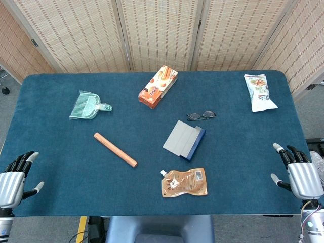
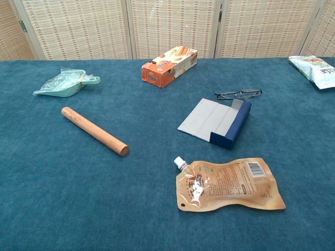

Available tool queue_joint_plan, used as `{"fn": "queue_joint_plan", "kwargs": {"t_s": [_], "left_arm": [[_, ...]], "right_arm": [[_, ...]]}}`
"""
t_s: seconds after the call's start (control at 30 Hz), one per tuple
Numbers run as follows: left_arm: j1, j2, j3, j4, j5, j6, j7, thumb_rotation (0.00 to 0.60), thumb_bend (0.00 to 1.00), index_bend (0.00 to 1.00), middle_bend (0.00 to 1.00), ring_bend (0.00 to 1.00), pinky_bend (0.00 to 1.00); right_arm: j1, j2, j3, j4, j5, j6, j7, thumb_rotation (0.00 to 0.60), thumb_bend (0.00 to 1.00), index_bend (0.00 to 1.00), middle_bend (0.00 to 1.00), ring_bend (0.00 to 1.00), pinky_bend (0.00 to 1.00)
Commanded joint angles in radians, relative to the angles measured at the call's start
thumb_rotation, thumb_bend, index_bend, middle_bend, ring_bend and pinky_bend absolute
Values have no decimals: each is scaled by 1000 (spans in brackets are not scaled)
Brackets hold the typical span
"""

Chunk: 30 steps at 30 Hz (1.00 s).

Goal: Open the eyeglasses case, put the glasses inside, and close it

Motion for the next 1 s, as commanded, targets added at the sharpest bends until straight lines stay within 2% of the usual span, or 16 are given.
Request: {"fn": "queue_joint_plan", "kwargs": {"t_s": [0.03,0.33,0.5,0.6,0.7,0.77,0.83,0.9,1.0], "left_arm": [[-2,-4,-1,5,2,0,-2,600,241,156,156,160,289],[-4,-7,-4,9,9,7,-7,600,241,158,156,160,289],[-1,-5,-2,4,14,14,-8,600,241,158,156,160,289],[4,-5,-1,3,19,24,-11,600,241,158,156,160,289],[7,-1,1,4,17,25,-13,600,241,158,156,160,289],[9,1,2,5,14,25,-14,600,241,159,156,160,289],[13,2,3,5,11,26,-16,600,241,159,156,160,289],[17,4,5,5,10,29,-18,600,240,161,156,160,289],[24,5,8,7,7,33,-20,600,241,162,156,160,289]], "right_arm": [[0,-3,1,3,-2,3,-1,600,196,136,287,193,234],[8,-5,2,5,-27,11,2,600,196,136,287,194,234],[48,-4,6,-3,-62,-24,-11,600,196,136,303,244,235],[85,-12,11,-8,-90,-56,-14,600,196,136,337,308,278],[133,-20,14,-17,-107,-115,-39,600,196,136,407,432,392],[167,-23,14,-28,-112,-167,-52,600,208,136,497,552,572],[212,-29,16,-42,-114,-236,-69,600,253,142,592,646,683],[262,-45,18,-41,-115,-308,-83,600,335,157,691,750,766],[336,-75,27,-35,-93,-421,-91,600,531,166,813,869,872]]}}
